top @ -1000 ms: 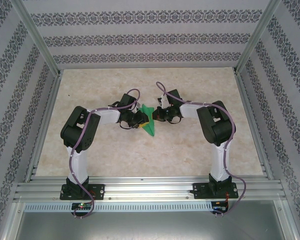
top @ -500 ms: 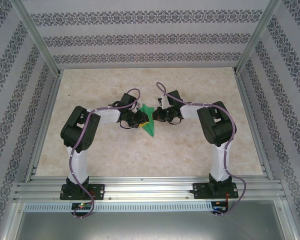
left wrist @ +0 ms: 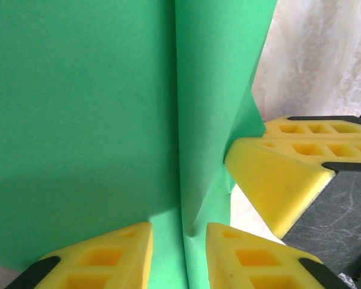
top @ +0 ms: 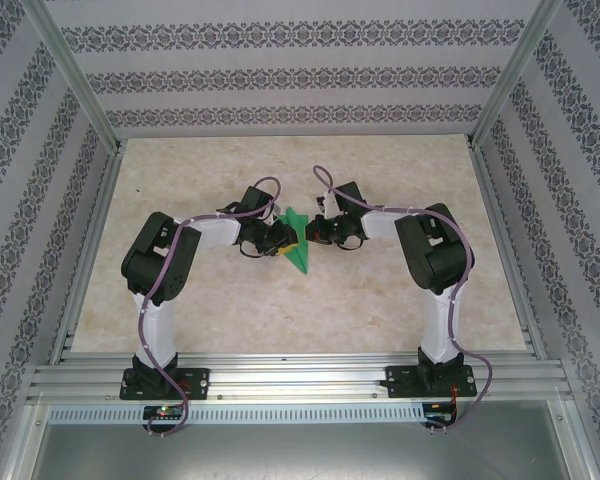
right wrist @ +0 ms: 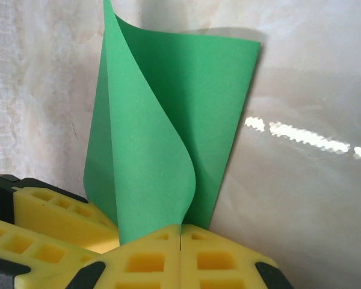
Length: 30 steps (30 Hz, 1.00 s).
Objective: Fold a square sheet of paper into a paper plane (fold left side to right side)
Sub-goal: Fourth fold the wing at the center of the table.
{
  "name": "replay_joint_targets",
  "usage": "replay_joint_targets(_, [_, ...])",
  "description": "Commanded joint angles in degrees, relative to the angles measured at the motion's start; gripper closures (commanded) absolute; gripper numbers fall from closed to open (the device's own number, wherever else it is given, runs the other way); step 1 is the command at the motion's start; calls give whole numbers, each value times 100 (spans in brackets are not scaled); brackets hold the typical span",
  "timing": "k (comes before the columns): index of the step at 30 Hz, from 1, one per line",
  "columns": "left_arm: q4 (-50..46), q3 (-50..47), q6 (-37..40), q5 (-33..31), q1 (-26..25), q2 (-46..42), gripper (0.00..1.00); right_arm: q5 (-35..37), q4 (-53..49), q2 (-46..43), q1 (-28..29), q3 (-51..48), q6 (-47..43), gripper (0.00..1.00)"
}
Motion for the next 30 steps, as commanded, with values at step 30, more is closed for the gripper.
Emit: replay_joint_targets(30, [-534, 1126, 186, 87, -52, 677, 79, 448, -635, 170, 94, 82, -176, 94])
